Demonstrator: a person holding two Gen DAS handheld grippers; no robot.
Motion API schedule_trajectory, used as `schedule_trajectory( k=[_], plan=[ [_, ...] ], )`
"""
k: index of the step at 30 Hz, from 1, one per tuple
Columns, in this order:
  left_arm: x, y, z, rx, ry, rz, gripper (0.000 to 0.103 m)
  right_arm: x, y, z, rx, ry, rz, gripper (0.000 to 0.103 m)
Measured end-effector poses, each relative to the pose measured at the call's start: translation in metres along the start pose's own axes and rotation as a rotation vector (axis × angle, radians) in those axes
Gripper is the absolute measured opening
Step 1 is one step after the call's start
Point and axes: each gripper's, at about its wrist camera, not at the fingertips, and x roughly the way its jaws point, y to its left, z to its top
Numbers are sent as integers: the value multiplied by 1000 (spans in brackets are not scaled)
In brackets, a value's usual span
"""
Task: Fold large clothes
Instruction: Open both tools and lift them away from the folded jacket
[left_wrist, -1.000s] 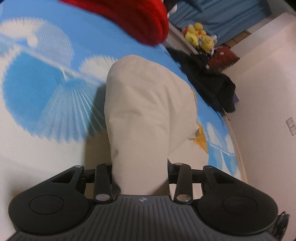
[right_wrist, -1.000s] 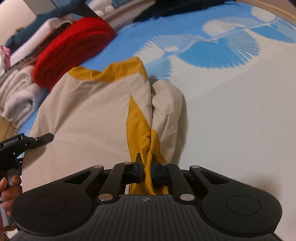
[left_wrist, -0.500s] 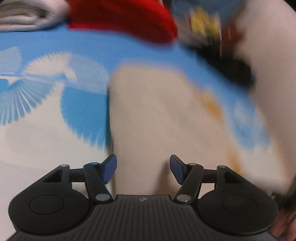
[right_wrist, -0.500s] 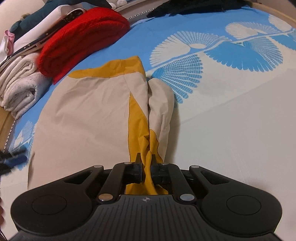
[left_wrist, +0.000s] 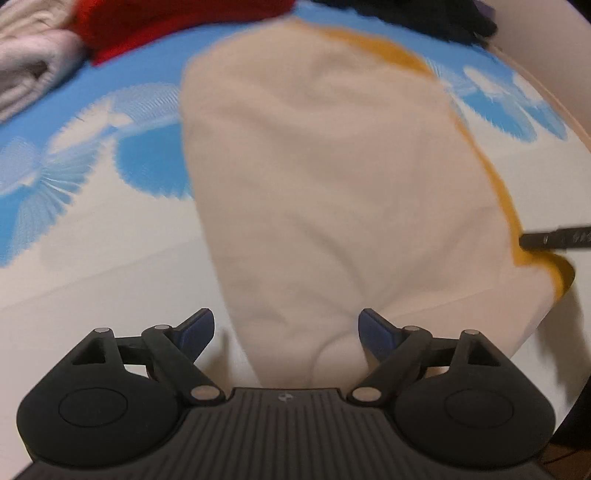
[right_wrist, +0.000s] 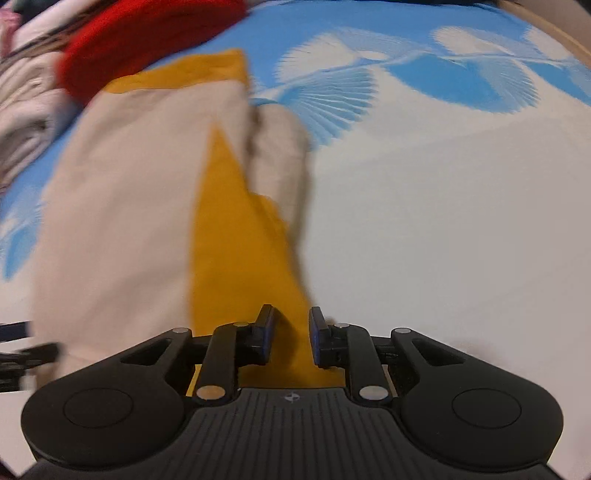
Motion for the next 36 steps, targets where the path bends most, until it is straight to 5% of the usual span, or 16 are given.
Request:
schedule_trajectory(
  k=[6,12,16,20,27,36],
  plan=[
    [-122,-28,-31,-77,-344,167,103,-110,15,-9,-39,-424,30,25],
    [-204,-75,-95,-157,-502,206,103,-204,29,-67,-91,-745,52,34],
    [-228,-104,-135,-117,-579,224,103,-232,22,-98,-101,-854,11,40],
    [-216,-105,-168,-135,-540,224,103,-233,8,-123,-119,-854,-25,42],
    [-195,-87,-163,-217,-463,255,103,-208,10,-144,-150,-679,-51,42],
    [-179,-84,-155,-280,-398,193,103,-203,31,-157,-227,-605,-31,46]
  ],
)
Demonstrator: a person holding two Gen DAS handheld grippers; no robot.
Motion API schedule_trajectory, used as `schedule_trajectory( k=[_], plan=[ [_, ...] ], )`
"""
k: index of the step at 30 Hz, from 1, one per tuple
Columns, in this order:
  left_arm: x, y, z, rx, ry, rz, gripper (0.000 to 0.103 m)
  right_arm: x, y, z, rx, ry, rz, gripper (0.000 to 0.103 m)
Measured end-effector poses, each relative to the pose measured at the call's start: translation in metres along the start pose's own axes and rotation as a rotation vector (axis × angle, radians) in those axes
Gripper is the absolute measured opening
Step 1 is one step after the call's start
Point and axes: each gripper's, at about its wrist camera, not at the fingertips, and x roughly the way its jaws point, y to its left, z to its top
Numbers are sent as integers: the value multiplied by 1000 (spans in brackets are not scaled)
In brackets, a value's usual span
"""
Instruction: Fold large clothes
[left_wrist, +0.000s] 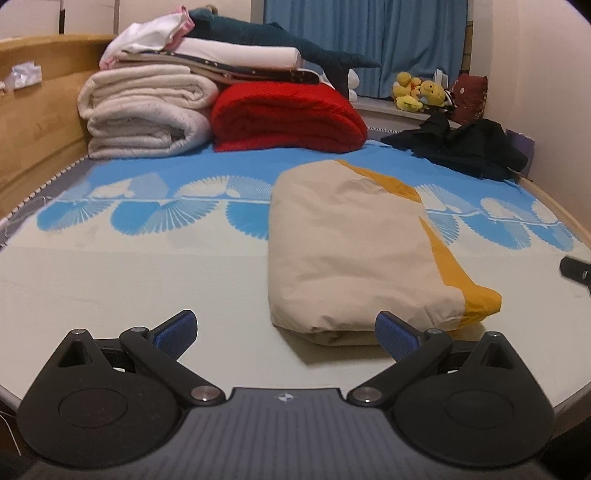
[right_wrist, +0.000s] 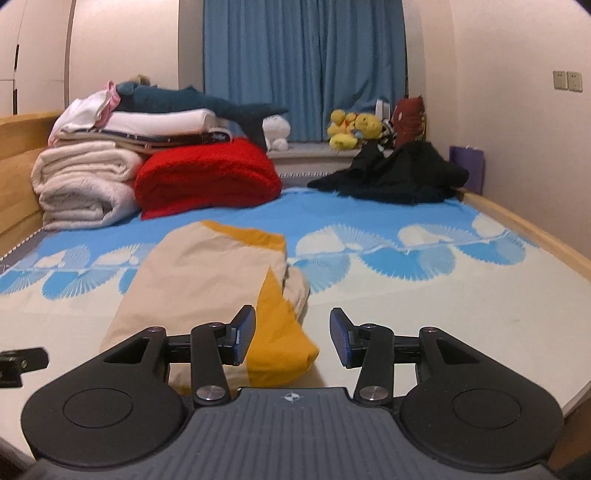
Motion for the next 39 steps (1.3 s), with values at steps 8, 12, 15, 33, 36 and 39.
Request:
schedule_trajectory(
  k=[8,12,15,33,36,39],
  plan=[
    [13,-4,-4,-17,42,-2,103,11,6,-11,-17,67,15,48],
    [14,-8,-5,3,37,-7,103,17,7,-15,-15,86,9,48],
    [15,-9,-6,9,40,-16,103,18,8,-17,-18,92,12,48],
    [23,-15,-13,24,66,-17,103,16,4,-16,-26,95,26,49],
    [23,-18,-14,31,66,-19,103,16,4,-17,-18,97,26,50],
    [23,-20,-16,34,68,-19,103,15,3,-17,-20,100,32,50]
  ],
)
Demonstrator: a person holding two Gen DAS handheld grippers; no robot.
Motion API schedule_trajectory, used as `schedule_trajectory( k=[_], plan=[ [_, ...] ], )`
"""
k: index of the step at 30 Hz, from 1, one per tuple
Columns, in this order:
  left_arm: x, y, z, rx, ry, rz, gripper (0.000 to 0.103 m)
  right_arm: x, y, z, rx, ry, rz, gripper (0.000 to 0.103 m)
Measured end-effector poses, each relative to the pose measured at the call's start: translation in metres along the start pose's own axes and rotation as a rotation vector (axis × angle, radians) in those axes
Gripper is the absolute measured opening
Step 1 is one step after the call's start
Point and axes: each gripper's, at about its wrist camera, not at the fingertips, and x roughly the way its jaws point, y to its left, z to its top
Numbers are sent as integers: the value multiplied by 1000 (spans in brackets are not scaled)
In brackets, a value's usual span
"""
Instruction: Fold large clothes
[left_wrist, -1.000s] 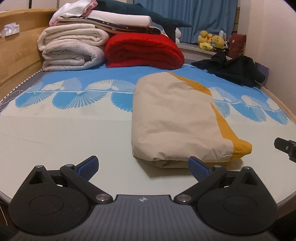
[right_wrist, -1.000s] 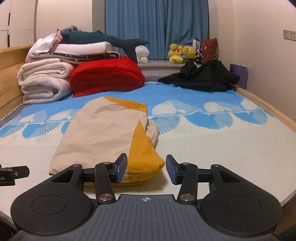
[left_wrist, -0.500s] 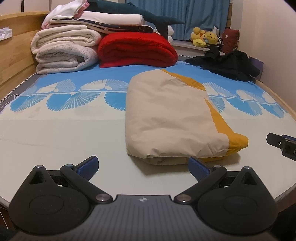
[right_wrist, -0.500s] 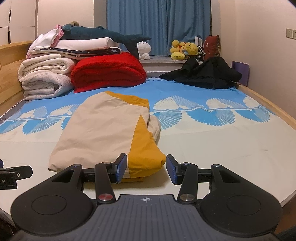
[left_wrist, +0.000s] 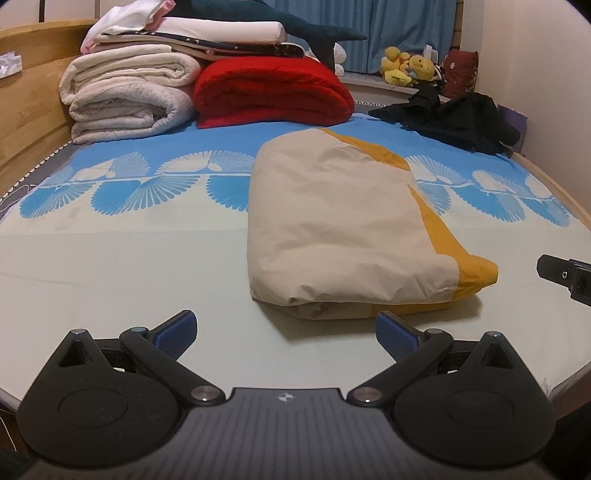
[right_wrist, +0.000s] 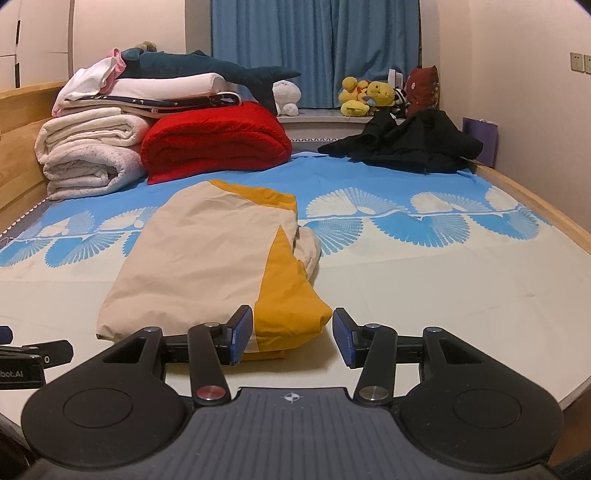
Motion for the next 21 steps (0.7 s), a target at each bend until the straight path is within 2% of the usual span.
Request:
schedule_trajectory(
  k=[21],
  plan=[
    [4,0,-1,-9,9,0,103,-1,-3,0,-15,7,16,51]
  ],
)
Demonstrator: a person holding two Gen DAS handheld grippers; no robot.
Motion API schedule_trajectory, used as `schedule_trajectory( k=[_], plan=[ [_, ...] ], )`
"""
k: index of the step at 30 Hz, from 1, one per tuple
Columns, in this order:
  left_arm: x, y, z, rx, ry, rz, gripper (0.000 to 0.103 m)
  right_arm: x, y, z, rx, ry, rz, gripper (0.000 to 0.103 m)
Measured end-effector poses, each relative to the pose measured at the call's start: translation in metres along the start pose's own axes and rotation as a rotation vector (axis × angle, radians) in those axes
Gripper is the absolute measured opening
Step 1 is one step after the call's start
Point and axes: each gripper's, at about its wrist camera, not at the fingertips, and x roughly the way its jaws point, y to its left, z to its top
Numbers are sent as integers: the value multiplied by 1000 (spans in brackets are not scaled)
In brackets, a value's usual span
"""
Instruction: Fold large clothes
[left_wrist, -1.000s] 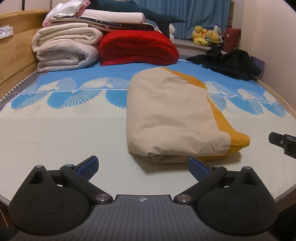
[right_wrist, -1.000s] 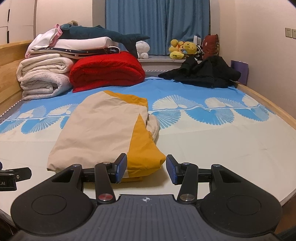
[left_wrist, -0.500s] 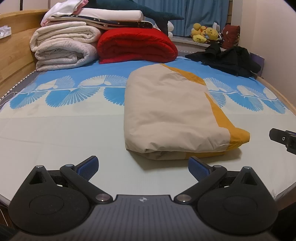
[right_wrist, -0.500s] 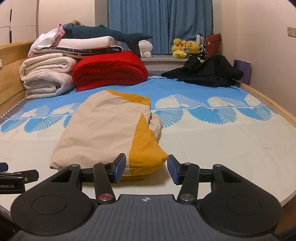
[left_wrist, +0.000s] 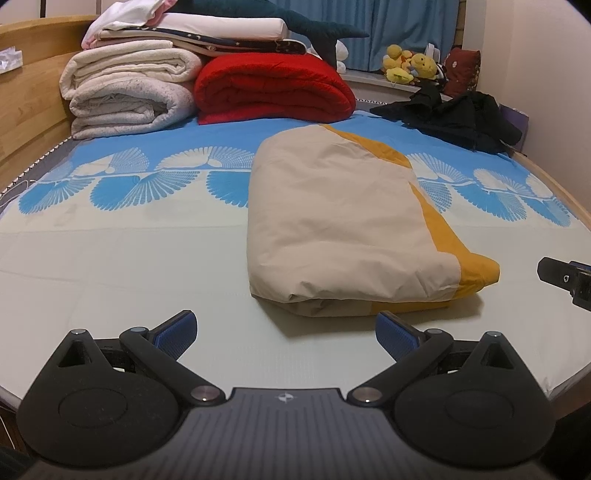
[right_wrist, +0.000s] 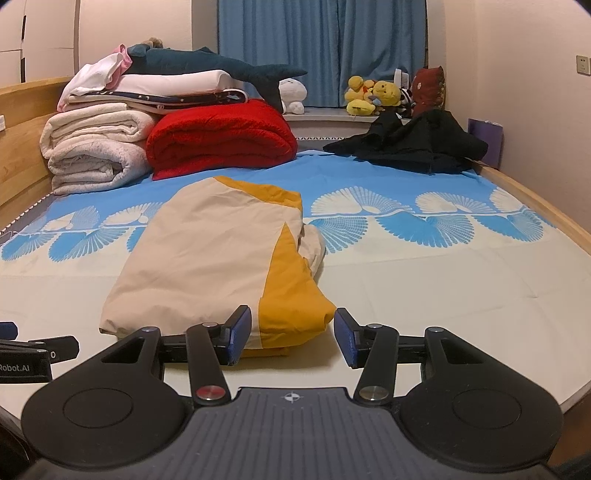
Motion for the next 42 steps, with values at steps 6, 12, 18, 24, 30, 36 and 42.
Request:
schedule_trajectory(
  k=[6,12,18,24,30,36,42],
  plan=[
    [0,0,0,3,-1,-2,103,0,1,0,0,0,0,51],
    [0,-1,0,4,-4,-4,103,0,1,0,-1,0,-1,51],
    [-1,-3,0,3,-5,-5,103,0,1,0,-4,1,1,52],
    [-1,-6,0,5,-7,-6,103,0,2,0,-4,1,1,52],
    [0,-6,0,5,-7,-8,103,0,2,0,-3,0,2,52],
    [0,-7,0,7,-8,-11,103,1,3,0,-3,1,1,52],
    [1,-6,0,13,-10,-18,103,0,3,0,-3,1,0,52]
  ],
)
